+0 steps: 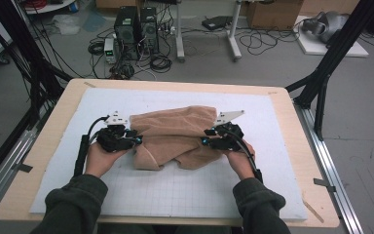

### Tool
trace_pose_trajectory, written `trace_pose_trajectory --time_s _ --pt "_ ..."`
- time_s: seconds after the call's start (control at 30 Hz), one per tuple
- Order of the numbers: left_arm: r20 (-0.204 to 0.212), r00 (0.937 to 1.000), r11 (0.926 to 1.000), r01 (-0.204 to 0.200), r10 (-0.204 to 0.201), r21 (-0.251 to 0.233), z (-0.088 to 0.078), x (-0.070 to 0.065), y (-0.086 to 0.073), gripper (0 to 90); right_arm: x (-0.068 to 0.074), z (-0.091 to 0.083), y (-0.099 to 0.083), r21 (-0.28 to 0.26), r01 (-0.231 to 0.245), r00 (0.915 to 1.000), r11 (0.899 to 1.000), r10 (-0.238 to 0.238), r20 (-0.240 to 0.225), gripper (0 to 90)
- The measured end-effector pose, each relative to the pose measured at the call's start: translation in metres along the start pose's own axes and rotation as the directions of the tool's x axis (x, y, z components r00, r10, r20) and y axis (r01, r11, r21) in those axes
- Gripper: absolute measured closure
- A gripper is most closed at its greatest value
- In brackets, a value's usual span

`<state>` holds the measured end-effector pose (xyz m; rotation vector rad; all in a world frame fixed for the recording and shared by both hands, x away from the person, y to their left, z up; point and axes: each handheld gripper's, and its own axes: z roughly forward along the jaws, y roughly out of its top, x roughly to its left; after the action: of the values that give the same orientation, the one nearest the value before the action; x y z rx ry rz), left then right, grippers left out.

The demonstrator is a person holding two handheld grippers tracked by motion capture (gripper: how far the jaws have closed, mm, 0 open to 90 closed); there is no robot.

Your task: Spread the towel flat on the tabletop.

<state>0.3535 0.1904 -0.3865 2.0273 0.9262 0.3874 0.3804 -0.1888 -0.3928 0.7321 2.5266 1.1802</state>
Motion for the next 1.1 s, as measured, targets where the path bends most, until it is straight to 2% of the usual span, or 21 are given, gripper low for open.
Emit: trace_pose_trajectory --time_s 0.1,0.2,0.3,0.43,0.53,0.57,0.6,0.67,0.7,0.73,0.77,0.83,0.9,0.97,1.1 --pt "0.02 0.9998 0.9995 -0.004 0.005 -0.03 -0.019 -0.005 0.002 57.2 0.013 -0.016 -0.006 -0.032 0.009 0.9996 0.999 -0.01 -0.028 61.6" --pt "0.047 0.9987 0.9992 -0.016 0.018 -0.036 -0.026 -0.015 0.0 53.1 0.028 -0.019 -0.014 -0.035 0.02 0.9981 0.999 -0.022 -0.058 58.8" --pt "0.088 0.9952 0.999 -0.043 0.042 0.008 -0.017 -0.024 -0.005 50.1 0.037 -0.011 -0.021 -0.016 0.024 0.9961 1.0 -0.025 -0.084 57.2" --pt "0.109 0.9927 0.9963 -0.06 0.052 0.062 0.005 -0.032 -0.011 48.6 0.044 0.013 -0.026 0.035 0.005 0.9915 0.999 0.0 -0.13 55.0" --pt "0.106 0.9922 0.9867 -0.079 0.065 0.142 0.024 -0.032 -0.019 53.2 0.048 0.03 -0.029 0.059 0.001 0.9891 0.998 0.008 -0.147 54.7" --pt "0.099 0.9913 0.9817 -0.102 0.086 0.161 0.028 -0.033 -0.021 59.0 0.049 0.035 -0.03 0.071 0.001 0.9885 0.997 0.009 -0.151 55.1" --pt "0.1 0.9907 0.9809 -0.108 0.093 0.161 0.031 -0.034 -0.022 63.5 0.051 0.039 -0.031 0.076 0.003 0.9883 0.997 0.008 -0.152 56.3" --pt "0.102 0.9896 0.9812 -0.116 0.101 0.154 0.031 -0.033 -0.021 71.3 0.053 0.042 -0.031 0.065 0.021 0.9909 0.998 -0.012 -0.134 63.5" --pt "0.106 0.9898 0.9821 -0.111 0.096 0.152 0.031 -0.033 -0.021 74.5 0.053 0.042 -0.031 0.065 0.033 0.9916 0.997 -0.025 -0.127 70.3" --pt "0.105 0.9901 0.9828 -0.108 0.093 0.15 0.029 -0.032 -0.021 76.9 0.053 0.042 -0.031 0.066 0.038 0.9904 0.997 -0.028 -0.135 81.4" --pt "0.107 0.9899 0.9838 -0.108 0.093 0.144 0.027 -0.031 -0.021 78.3 0.051 0.041 -0.031 0.068 0.049 0.9864 0.996 -0.037 -0.16 83.6" --pt "0.105 0.9903 0.987 -0.104 0.091 0.123 0.018 -0.03 -0.019 79.4 0.052 0.038 -0.03 0.073 0.075 0.9835 0.994 -0.062 -0.17 84.9" --pt "0.097 0.9912 0.9914 -0.099 0.09 0.086 0.007 -0.028 -0.017 79.6 0.05 0.029 -0.03 0.059 0.081 0.9823 0.995 -0.07 -0.174 85.2" --pt "0.104 0.9924 0.9967 -0.071 0.066 0.041 -0.008 -0.024 -0.015 79.7 0.047 0.014 -0.03 0.033 0.078 0.9839 0.996 -0.072 -0.163 85.5" --pt "0.095 0.9941 0.9982 -0.049 0.052 -0.036 -0.036 -0.016 -0.008 80.5 0.036 -0.025 -0.029 -0.006 0.081 0.9896 0.997 -0.082 -0.118 85.8"
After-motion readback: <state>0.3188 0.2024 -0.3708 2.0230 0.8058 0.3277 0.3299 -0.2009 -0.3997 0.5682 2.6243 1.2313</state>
